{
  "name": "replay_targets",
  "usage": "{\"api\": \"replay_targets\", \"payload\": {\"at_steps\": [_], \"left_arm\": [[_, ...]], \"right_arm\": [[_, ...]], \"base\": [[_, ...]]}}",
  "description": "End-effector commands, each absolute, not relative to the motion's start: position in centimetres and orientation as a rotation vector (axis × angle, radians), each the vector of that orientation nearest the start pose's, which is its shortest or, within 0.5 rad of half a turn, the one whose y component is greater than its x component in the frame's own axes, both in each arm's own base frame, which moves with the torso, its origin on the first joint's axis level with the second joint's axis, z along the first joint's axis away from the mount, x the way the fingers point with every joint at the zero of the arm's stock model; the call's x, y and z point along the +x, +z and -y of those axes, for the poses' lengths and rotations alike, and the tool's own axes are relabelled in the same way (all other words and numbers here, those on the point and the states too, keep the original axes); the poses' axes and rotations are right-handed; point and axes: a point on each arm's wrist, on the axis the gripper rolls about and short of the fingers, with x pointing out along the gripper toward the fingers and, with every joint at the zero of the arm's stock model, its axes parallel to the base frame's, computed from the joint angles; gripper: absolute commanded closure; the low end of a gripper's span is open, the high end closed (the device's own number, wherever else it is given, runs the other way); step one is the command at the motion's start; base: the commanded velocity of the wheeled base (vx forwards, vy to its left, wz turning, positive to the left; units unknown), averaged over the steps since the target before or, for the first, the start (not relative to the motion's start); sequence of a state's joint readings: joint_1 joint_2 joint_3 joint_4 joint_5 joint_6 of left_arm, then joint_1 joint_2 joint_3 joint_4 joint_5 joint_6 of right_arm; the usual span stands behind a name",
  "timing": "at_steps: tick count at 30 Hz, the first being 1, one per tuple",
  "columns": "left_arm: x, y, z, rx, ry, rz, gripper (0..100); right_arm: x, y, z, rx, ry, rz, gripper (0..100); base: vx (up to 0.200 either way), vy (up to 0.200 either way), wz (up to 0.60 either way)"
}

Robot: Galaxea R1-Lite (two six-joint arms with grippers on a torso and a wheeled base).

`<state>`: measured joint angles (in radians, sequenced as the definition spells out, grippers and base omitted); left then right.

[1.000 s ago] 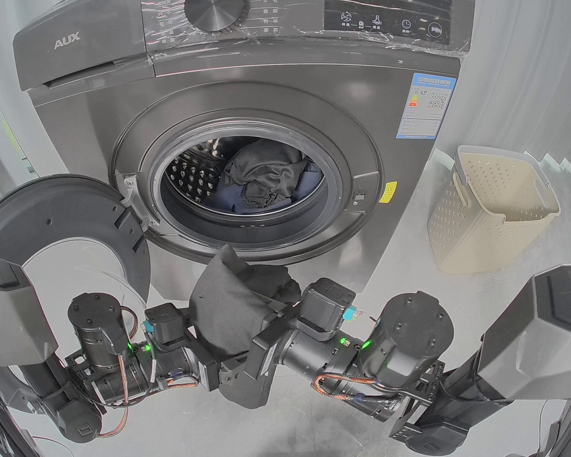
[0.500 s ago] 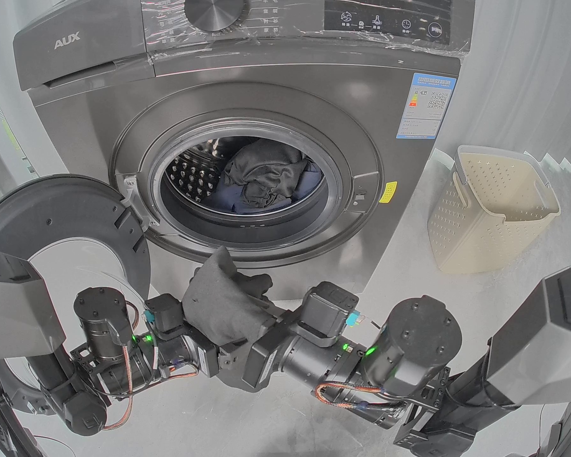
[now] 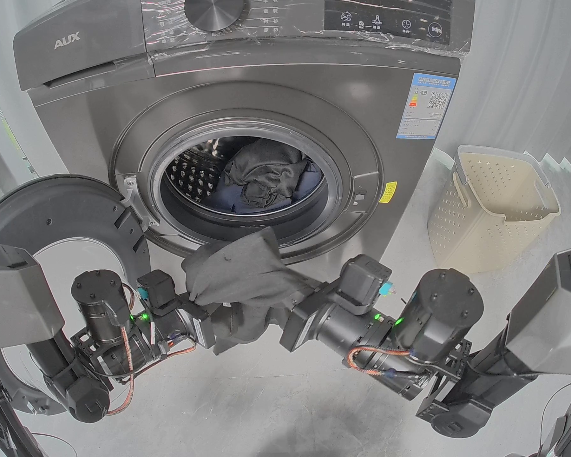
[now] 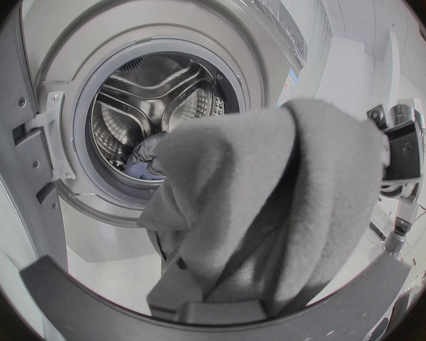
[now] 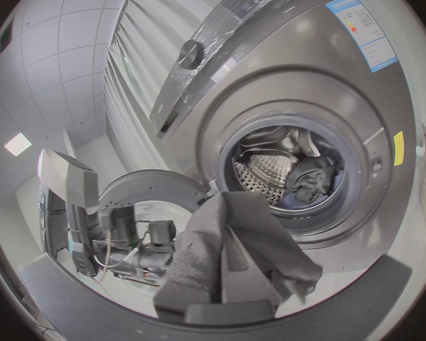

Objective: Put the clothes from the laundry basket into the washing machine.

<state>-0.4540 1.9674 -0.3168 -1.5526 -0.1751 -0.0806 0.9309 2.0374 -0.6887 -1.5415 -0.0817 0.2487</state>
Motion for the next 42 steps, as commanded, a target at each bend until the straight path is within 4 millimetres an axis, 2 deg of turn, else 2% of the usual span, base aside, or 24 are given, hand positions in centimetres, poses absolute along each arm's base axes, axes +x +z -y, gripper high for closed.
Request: {"api": "replay_targets", "payload": {"at_steps": [1,10,18,19,22,25,27,30,32,36,42], "left_arm": [[25.1,9.7,12.8,-0.077,-0.622,-0.078,100],[24.8,11.1,13.1,-0.087,-0.637,-0.021,100],[24.8,11.4,13.0,-0.101,-0.637,-0.014,100],[24.8,11.5,13.0,-0.101,-0.637,-0.011,100],[24.7,11.8,13.0,-0.103,-0.638,0.003,100],[24.7,11.9,13.0,-0.105,-0.638,0.007,100],[24.7,11.9,12.9,-0.105,-0.638,0.006,100],[24.6,12.0,12.9,-0.105,-0.638,0.007,100],[24.6,12.3,12.9,-0.106,-0.637,0.020,100],[24.0,13.1,12.6,-0.111,-0.637,0.044,100],[23.4,12.6,11.9,-0.093,-0.623,0.019,100]], "right_arm": [[22.0,12.7,-26.0,0.307,0.804,0.043,100],[22.1,10.0,-26.7,0.267,0.806,-0.035,100],[22.1,10.4,-26.4,0.279,0.804,-0.028,100],[22.0,10.6,-26.3,0.281,0.806,-0.025,0],[20.3,10.5,-25.0,0.235,0.834,-0.056,0],[16.6,10.4,-22.5,0.149,0.975,-0.114,0],[15.0,10.1,-21.5,0.128,1.029,-0.160,0],[13.8,9.5,-19.7,0.108,1.020,-0.210,0],[13.8,9.6,-19.2,0.108,1.008,-0.208,0],[16.0,9.7,-17.9,0.112,0.881,-0.185,0],[18.0,10.1,-17.3,0.133,0.795,-0.152,0]], "base": [[0.000,0.000,0.00],[0.000,0.000,0.00],[0.000,0.000,0.00],[0.000,0.000,0.00],[0.000,0.000,0.00],[0.000,0.000,0.00],[0.000,0.000,0.00],[0.000,0.000,0.00],[0.000,0.000,0.00],[0.000,0.000,0.00],[0.000,0.000,0.00]]}}
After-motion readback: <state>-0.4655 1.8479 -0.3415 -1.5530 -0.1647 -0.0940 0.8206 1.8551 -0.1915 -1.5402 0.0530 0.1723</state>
